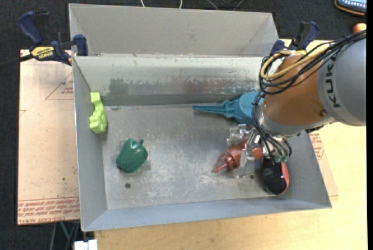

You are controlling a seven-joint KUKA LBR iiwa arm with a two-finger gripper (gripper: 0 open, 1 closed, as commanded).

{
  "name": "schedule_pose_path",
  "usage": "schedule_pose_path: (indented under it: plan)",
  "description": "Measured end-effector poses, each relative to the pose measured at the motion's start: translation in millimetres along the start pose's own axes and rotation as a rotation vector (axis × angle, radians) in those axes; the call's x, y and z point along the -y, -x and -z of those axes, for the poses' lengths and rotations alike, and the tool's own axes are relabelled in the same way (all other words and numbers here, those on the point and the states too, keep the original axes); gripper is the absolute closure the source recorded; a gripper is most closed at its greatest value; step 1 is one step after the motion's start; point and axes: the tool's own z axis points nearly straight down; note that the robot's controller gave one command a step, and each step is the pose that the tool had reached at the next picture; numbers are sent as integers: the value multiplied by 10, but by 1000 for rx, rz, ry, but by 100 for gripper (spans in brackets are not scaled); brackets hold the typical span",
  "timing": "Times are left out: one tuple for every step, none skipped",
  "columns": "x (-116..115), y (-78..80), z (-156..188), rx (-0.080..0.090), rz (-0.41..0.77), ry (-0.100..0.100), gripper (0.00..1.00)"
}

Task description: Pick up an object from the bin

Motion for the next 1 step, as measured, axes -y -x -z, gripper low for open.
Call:
schedule_pose_path:
  plan:
    - [-43, 2, 1032, -3, 4, 1, 100]
